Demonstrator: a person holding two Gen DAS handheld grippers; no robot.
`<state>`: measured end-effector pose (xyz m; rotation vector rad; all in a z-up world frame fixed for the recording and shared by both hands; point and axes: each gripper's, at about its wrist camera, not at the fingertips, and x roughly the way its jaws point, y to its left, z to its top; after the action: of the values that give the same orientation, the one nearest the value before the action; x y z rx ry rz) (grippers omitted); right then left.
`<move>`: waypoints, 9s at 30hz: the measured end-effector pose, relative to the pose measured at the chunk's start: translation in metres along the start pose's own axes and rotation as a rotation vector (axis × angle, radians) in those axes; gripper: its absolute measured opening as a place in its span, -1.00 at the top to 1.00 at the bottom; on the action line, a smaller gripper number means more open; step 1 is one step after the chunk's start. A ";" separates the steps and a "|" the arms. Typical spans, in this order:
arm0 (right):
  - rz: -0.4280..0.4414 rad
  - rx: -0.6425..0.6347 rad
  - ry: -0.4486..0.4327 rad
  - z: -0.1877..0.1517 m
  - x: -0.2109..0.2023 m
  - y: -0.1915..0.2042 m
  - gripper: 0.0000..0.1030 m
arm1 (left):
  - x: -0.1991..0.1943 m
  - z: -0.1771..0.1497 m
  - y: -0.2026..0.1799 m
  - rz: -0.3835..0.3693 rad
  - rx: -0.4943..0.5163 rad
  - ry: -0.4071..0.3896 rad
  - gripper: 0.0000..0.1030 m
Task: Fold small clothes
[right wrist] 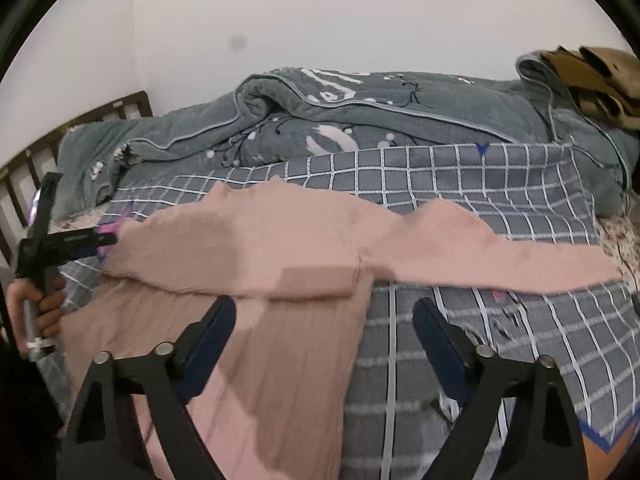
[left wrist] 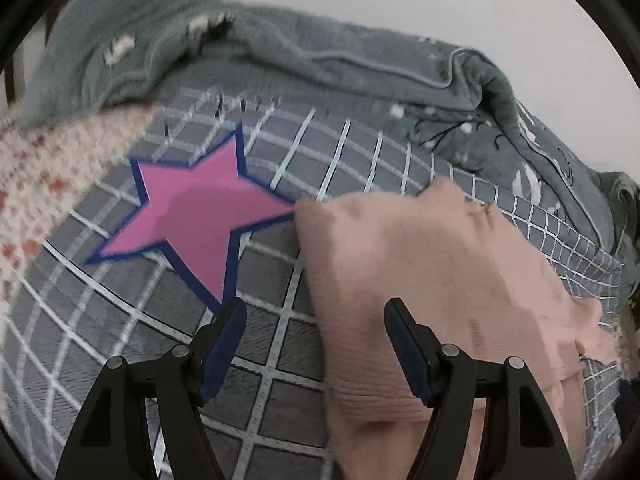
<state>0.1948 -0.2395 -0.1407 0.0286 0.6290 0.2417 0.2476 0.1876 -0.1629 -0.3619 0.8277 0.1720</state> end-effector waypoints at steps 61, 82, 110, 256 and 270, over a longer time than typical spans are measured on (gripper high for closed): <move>-0.165 0.590 0.135 -0.012 0.047 -0.321 -0.37 | 0.031 -0.020 -0.027 0.058 0.209 -0.080 -0.59; -0.448 0.356 -0.046 0.041 0.019 -0.267 0.88 | 0.026 -0.017 -0.014 -0.039 0.152 -0.098 -0.62; 0.269 -0.201 0.082 0.063 0.083 0.229 0.15 | -0.061 -0.039 0.104 -0.061 -0.074 -0.145 -0.68; 0.080 -0.105 0.156 0.036 0.121 0.001 -0.61 | 0.030 -0.016 -0.029 0.060 0.118 -0.103 -0.59; 0.148 -0.083 0.051 0.037 0.097 -0.002 -0.61 | 0.027 -0.016 -0.029 0.026 0.095 -0.112 -0.59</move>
<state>0.2931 -0.2175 -0.1674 -0.0106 0.6677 0.4129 0.2625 0.1553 -0.1860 -0.2499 0.7280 0.1749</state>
